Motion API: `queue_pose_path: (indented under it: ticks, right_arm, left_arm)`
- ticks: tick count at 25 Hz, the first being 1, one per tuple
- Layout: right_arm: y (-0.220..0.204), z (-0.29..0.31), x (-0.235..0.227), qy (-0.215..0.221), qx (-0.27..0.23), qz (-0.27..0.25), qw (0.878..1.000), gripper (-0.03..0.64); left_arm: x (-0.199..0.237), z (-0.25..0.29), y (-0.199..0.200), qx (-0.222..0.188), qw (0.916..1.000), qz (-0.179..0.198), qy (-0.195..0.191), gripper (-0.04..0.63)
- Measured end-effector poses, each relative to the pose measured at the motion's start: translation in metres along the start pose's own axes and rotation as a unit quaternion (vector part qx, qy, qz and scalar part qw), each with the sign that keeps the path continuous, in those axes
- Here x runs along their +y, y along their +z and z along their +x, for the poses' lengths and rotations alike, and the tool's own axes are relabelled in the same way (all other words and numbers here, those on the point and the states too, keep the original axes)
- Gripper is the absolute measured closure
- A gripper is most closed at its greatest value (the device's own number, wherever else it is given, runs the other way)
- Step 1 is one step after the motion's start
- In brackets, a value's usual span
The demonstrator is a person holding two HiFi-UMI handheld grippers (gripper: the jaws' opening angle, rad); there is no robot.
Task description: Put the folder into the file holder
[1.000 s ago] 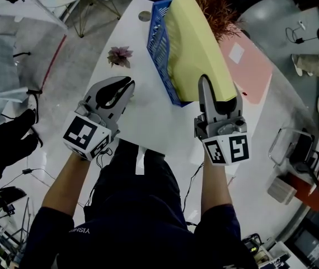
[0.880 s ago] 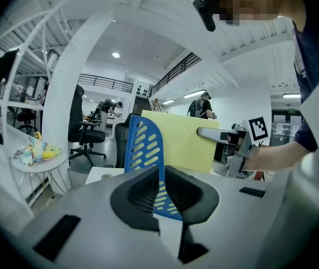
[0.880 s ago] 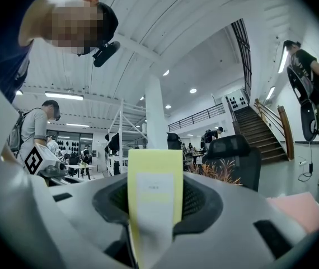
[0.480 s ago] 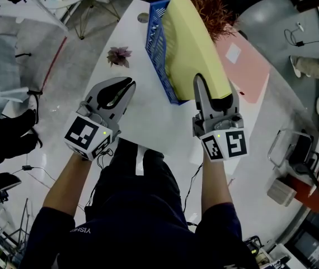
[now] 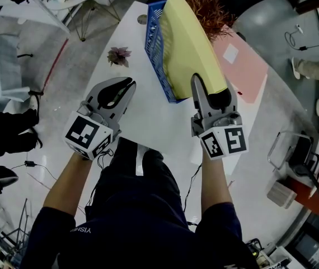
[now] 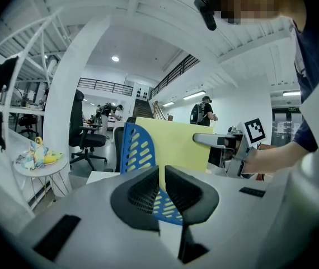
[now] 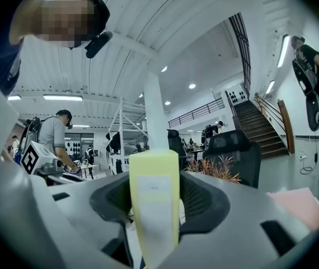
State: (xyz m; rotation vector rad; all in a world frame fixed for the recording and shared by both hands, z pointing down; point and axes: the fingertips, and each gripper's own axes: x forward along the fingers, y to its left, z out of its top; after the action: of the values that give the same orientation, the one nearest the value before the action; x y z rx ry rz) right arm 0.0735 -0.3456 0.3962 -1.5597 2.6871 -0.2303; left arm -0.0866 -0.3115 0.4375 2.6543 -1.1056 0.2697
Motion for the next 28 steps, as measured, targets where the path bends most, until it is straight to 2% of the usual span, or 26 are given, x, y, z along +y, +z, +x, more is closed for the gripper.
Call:
queue_pose_path:
  ticks: [7,28]
  right_arm:
    - [0.001,-0.015,-0.002,0.005,0.004,0.007,1.0,0.373]
    - [0.004,-0.08,-0.013,0.014,0.01,0.029,0.999,0.362]
  left_arm:
    - [-0.015,-0.002,0.005,-0.003,1.0,0.006,0.0,0.538]
    - [-0.073,-0.002,0.023,-0.014,0.9993,0.033,-0.004,0.538]
